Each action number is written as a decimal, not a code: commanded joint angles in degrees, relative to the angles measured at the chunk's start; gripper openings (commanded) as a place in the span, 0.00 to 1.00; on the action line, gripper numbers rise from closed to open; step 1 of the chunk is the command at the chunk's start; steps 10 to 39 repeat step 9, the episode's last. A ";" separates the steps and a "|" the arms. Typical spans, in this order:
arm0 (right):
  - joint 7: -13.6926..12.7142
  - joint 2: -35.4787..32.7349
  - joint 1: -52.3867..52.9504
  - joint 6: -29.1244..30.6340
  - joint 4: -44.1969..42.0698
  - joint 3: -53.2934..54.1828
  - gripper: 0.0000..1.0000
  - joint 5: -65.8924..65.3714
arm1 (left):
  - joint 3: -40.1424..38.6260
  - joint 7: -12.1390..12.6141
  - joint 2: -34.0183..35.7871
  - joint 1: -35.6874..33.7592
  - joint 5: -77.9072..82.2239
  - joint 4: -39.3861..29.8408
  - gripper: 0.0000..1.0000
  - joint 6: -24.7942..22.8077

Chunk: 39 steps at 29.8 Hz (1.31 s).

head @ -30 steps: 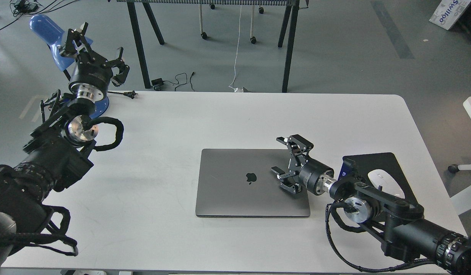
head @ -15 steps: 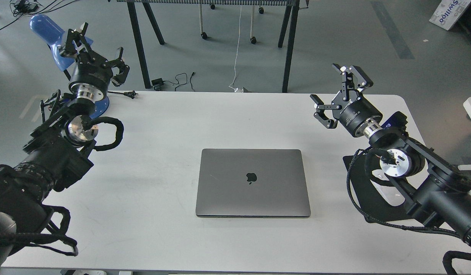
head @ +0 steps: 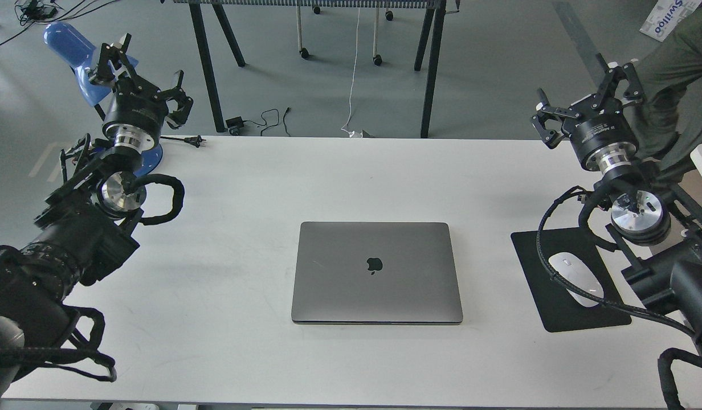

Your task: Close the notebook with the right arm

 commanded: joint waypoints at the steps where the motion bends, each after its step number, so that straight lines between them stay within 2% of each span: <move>1: 0.18 0.98 -0.11 1.42 -1.18 -0.69 1.00 1.29 | 0.01 0.00 0.01 0.03 0.01 0.00 1.00 0.00; 39: 0.09 2.04 0.33 1.33 -1.36 -0.70 1.00 1.20 | 0.01 0.00 0.01 0.03 0.01 0.00 1.00 0.00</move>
